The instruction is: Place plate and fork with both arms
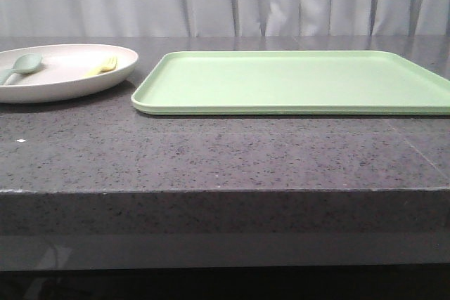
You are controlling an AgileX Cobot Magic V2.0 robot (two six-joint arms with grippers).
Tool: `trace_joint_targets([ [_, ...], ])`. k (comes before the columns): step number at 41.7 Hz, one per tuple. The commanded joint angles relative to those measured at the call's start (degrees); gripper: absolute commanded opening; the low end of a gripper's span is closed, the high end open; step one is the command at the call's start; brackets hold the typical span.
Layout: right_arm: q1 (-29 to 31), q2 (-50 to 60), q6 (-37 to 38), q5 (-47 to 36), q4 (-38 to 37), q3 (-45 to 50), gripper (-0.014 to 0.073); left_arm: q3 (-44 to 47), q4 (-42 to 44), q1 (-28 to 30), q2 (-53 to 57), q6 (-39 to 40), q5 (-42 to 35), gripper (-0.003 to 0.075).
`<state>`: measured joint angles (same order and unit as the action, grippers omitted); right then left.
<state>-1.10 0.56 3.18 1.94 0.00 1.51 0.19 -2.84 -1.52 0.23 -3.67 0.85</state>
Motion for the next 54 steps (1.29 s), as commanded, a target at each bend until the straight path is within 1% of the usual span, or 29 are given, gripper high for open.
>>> trace_joint_targets([
  [1,0.4,1.0,-0.1,-4.4,0.0,-0.2,-0.0118,0.4,-0.1,0.1,1.3,0.5,-4.7,-0.0020],
  [27,0.4,1.0,-0.1,-4.4,0.0,-0.2,-0.0118,0.4,-0.1,0.1,1.3,0.5,-4.7,-0.0020],
  [31,0.4,1.0,-0.1,-6.2,0.0,-0.2,-0.0118,0.4,-0.1,0.1,1.3,0.5,-5.1,-0.0020],
  [36,0.4,1.0,-0.1,-6.9,0.0,-0.2,-0.0118,0.4,-0.1,0.1,1.3,0.5,-7.4,-0.0020],
  [39,0.4,1.0,-0.1,-8.6,0.0,-0.3,-0.0118,0.2,-0.1,0.1,1.3,0.5,-10.2,-0.0020],
  [43,0.4,1.0,-0.1,-9.5,0.0,-1.2,-0.0118,-2.2,-0.6,0.1,1.3,0.5,-11.7,-0.0020],
  [45,0.4,1.0,-0.1,-8.6,0.0,-2.4,-0.0118,-4.4,-0.6,0.1,1.2,0.5,-10.4,-0.0020],
  [49,0.4,1.0,-0.1,-4.9,0.0,-6.6,-0.0118,-10.6,-0.6,0.1,1.0,0.5,-4.4,-0.0020],
  [54,0.3,0.9,-0.1,2.3,0.0,-13.5,-0.0118,-19.1,-0.6,0.1,-1.4,0.5,2.6,-0.0020],
])
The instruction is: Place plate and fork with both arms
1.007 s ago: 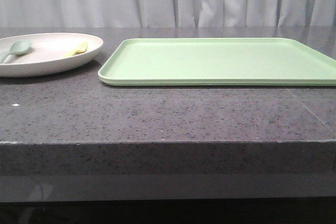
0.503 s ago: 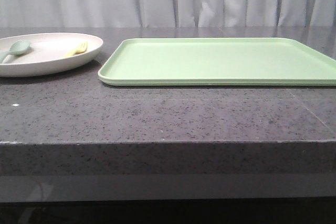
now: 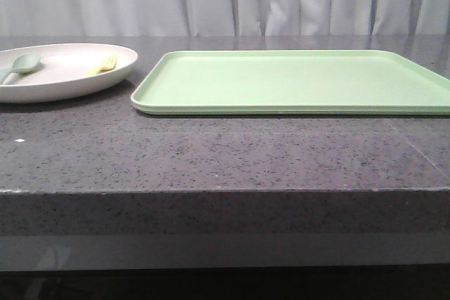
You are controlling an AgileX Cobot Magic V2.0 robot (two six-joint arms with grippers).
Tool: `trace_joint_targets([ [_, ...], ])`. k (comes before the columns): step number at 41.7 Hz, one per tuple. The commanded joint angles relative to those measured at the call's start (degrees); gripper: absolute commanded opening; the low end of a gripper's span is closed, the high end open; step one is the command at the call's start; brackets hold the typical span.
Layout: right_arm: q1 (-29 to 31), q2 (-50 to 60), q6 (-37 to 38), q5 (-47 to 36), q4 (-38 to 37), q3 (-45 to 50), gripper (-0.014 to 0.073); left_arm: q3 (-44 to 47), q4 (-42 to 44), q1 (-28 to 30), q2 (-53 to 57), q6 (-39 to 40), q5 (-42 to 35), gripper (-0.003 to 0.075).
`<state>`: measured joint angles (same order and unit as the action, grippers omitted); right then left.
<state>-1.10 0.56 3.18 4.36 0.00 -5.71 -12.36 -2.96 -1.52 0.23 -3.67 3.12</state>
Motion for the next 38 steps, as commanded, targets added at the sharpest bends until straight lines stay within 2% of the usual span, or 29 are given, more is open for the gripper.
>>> trace_joint_targets([
  [1,0.3,0.6,-0.1,1.4,0.0,-7.6,-0.0118,-8.4,-0.5,0.1,-2.2,0.5,1.9,-0.0020],
  [15,0.3,-12.1,-0.1,17.9,-1.1,-26.7,-0.0118,-28.2,-0.5,0.1,-16.6,0.5,22.9,-0.0020],
  [20,0.3,-18.2,-0.1,21.2,-1.1,-30.3,-0.0118,-29.1,-0.5,0.1,-20.6,0.5,24.7,-0.0020],
  [27,0.3,-24.3,-0.1,21.2,-1.1,-30.5,-0.0118,-29.1,-0.5,0.1,-24.5,0.5,26.0,-0.0020],
  [38,0.3,-28.0,-0.1,21.1,-1.1,-30.5,-0.0118,-29.1,-0.5,0.1,-27.3,0.5,25.9,-0.0020],
])
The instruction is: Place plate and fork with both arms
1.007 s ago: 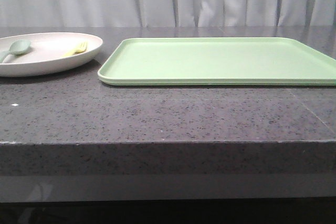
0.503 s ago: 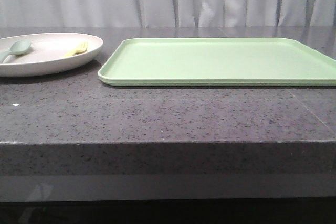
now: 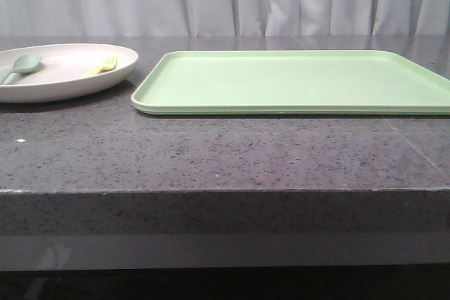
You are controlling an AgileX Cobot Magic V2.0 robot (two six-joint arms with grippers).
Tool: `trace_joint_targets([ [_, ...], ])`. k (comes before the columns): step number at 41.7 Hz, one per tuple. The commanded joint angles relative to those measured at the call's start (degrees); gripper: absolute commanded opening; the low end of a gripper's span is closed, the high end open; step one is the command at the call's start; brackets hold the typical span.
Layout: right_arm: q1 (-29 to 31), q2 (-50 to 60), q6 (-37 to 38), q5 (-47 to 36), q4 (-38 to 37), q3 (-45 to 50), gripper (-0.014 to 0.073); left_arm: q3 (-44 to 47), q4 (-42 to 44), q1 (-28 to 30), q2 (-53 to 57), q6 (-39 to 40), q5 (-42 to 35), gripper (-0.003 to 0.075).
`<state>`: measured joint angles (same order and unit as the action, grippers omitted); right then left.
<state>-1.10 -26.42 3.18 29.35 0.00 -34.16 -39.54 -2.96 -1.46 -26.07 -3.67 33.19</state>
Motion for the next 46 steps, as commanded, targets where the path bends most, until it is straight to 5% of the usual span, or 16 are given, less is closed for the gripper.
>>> trace_joint_targets([
  [1,0.3,-1.0,-0.1,-3.9,-1.1,-2.1,-0.0118,-1.9,-0.5,0.0,-1.0,0.5,-4.2,-0.0020],
  [21,0.3,-1.0,-0.1,-3.9,-1.1,-2.1,-0.0113,-1.9,-0.5,0.0,-1.0,0.5,-4.3,-0.0013],
  [26,0.3,-1.0,-0.1,-3.8,-1.1,-2.1,0.0021,-1.9,-0.5,0.0,-1.0,0.5,-4.6,0.0146],
  [31,0.3,-1.0,-0.1,-3.8,-1.1,-2.1,0.0315,-1.9,-0.5,0.0,-1.0,0.5,-4.6,0.0453],
  [34,0.3,-1.0,-0.1,-3.9,-1.1,-2.1,0.0436,-1.9,-0.5,0.0,-1.0,0.5,-5.6,0.0573],
  [46,0.3,-1.0,-0.1,-3.9,-1.1,-2.1,0.0471,-1.9,-0.5,0.0,-1.0,0.5,-6.0,0.0553],
])
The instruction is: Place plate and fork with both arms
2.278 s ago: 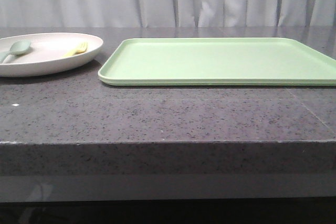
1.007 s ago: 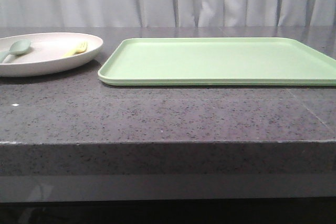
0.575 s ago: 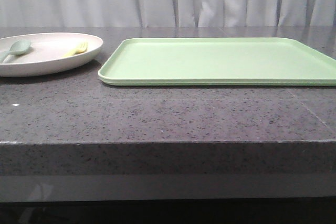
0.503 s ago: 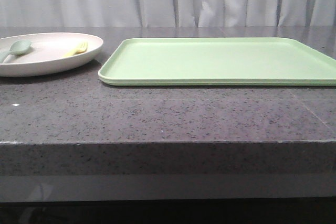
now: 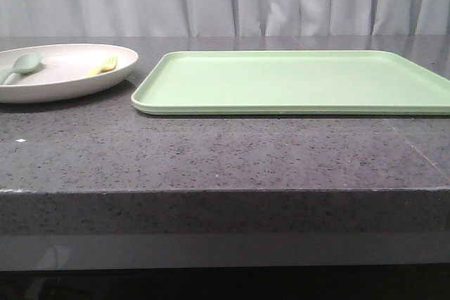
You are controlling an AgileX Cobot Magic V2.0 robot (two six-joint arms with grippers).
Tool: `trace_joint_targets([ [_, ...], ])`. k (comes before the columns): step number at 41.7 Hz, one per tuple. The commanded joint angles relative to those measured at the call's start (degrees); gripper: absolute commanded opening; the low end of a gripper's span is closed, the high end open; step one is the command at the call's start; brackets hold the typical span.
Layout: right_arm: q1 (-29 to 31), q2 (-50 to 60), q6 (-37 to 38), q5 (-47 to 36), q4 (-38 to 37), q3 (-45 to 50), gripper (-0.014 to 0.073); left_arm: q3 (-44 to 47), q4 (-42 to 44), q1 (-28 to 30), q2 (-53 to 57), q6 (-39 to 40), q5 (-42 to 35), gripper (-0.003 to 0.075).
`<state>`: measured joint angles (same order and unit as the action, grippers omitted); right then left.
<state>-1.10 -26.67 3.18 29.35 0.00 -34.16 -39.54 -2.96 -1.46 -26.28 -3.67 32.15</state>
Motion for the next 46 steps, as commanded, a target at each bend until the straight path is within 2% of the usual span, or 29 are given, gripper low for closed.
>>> trace_joint_targets([
  [1,0.3,-0.7,-0.1,-3.9,-1.1,-2.1,0.0471,-1.9,-0.5,0.0,-0.8,0.5,-4.9,0.0549],
  [19,0.3,-0.7,-0.1,-3.9,-1.1,-2.1,0.0471,-2.7,-0.2,0.0,-2.8,0.5,-4.1,0.0472],
  [32,0.3,-0.7,-0.1,-3.9,-1.1,-2.1,0.0471,-11.0,0.2,0.0,-17.2,0.5,7.9,0.0473],
  [46,0.3,-0.7,-0.1,-3.9,-1.1,-2.1,0.0471,-16.6,0.2,0.0,-34.3,0.5,10.1,0.0473],
])
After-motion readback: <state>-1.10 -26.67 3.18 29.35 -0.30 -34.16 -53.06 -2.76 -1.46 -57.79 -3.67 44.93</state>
